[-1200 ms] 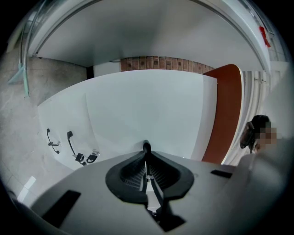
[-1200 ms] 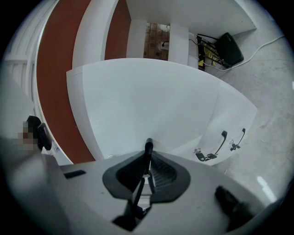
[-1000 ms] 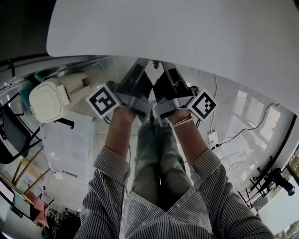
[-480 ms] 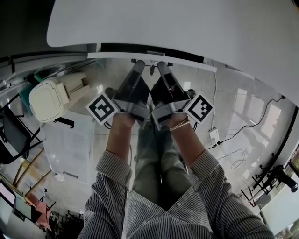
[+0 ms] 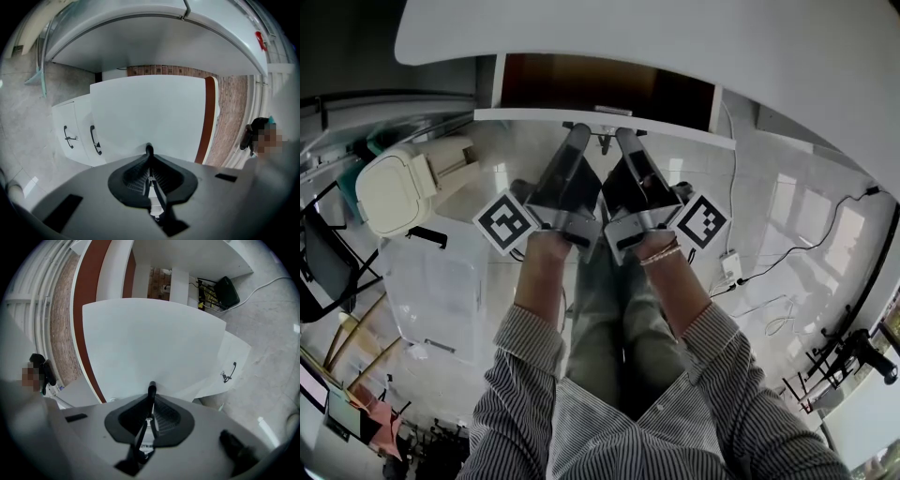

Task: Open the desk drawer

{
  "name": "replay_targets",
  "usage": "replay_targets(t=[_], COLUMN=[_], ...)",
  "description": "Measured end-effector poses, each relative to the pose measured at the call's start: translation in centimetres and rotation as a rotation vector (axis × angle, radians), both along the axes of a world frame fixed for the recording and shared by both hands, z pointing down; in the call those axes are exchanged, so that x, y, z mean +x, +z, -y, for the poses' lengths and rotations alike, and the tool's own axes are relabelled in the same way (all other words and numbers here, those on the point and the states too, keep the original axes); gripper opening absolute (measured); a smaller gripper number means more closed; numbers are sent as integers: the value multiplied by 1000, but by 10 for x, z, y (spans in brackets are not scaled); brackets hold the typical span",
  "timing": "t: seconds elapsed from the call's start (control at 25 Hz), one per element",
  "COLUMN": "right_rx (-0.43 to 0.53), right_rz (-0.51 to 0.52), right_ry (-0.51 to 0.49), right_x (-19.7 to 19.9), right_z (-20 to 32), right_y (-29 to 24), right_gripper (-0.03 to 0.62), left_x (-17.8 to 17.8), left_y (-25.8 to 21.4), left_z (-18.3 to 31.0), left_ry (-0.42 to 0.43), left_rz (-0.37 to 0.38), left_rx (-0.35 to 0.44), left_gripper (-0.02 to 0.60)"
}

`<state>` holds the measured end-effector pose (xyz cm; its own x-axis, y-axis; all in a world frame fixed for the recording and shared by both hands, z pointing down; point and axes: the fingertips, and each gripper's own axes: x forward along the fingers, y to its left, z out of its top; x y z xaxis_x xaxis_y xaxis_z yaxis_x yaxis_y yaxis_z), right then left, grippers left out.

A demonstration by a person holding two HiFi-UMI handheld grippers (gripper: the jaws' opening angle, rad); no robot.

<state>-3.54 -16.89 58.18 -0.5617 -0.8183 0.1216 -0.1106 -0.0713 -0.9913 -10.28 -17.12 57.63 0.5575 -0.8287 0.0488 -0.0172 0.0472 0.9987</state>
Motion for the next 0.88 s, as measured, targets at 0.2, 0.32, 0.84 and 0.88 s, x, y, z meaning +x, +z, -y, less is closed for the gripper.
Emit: replay_targets(t=[0.2,0.32,0.84,0.88], right_rx=[0,-2,-6,-6], right_rz=[-6,-5,-6,-4], right_ry=[-11,-18,-24,-23], right_x=[0,0,1,0], right_z=[-7,-12,-25,-26], right_y=[0,-1,-1,-1], right_gripper=[41,41,41,41], left_x=[0,1,1,1], left_y=[-1,-1,-2,-1], left_z=[-8,-13,-25,-27], left_ry=[0,5,-17,-17], left_rz=[-6,-9,-14,-12], left_rx=[-4,-5,-20,-22], left_gripper=[37,37,35,35])
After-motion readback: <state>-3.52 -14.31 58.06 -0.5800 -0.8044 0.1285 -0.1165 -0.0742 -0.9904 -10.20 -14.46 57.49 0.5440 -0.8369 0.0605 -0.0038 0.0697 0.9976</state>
